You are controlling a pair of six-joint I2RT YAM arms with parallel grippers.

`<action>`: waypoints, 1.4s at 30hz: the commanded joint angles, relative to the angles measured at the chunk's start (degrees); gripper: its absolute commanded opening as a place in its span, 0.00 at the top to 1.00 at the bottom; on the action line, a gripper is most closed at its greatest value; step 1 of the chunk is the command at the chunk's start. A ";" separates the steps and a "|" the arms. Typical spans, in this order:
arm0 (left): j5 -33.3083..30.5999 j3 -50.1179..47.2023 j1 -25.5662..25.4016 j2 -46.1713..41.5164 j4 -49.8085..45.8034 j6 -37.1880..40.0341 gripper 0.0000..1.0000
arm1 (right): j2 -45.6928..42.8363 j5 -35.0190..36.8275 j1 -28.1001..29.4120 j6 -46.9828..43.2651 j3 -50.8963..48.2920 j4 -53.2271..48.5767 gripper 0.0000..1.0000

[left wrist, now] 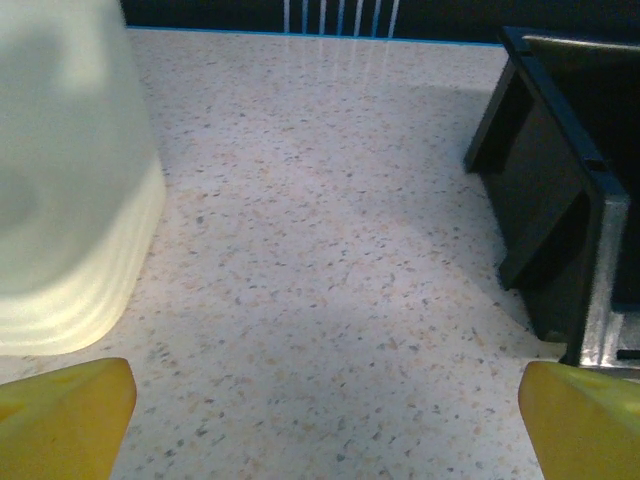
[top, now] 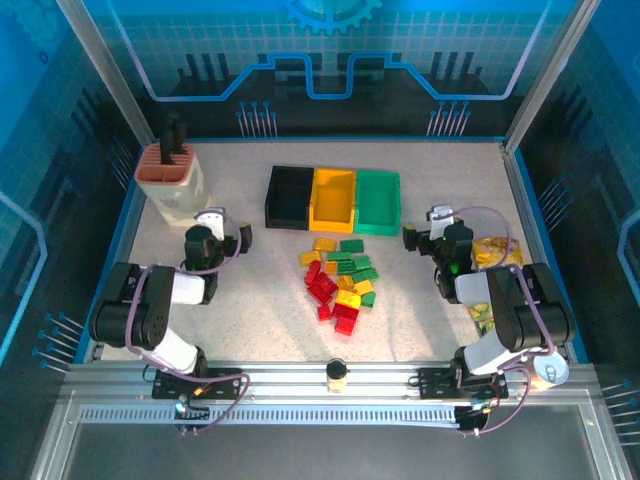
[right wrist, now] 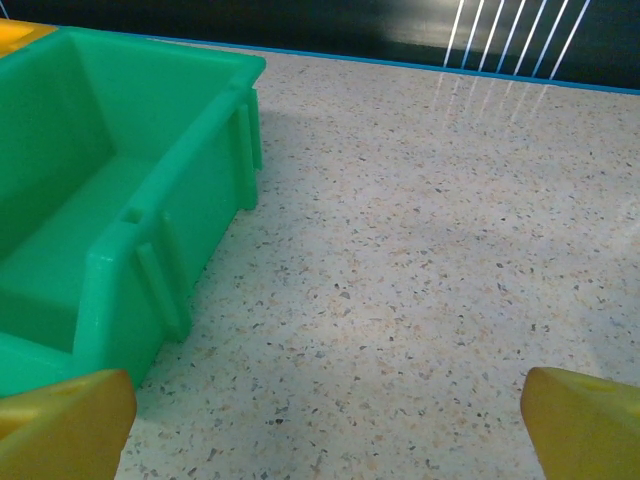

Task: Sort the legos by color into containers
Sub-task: Move the container to the center of the table.

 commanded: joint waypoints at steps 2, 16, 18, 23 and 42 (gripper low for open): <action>-11.04 6.24 -4.92 -13.81 -16.96 2.07 0.01 | -14.42 4.79 5.47 -4.82 3.88 -13.23 0.00; 14.88 44.37 -9.81 -13.89 -76.39 -32.39 0.01 | -15.58 -0.88 -2.43 38.27 38.35 -76.91 0.00; 14.58 52.78 -10.30 -7.04 -85.56 -27.97 0.01 | -12.33 -3.09 -2.39 38.57 42.13 -79.46 0.00; 10.90 68.99 -10.06 6.32 -99.10 -22.98 0.01 | -2.96 -10.49 -3.19 40.97 52.55 -85.35 0.00; 6.99 91.84 -7.60 36.80 -106.79 -21.10 0.28 | 26.97 -8.50 5.53 23.19 83.51 -107.84 0.30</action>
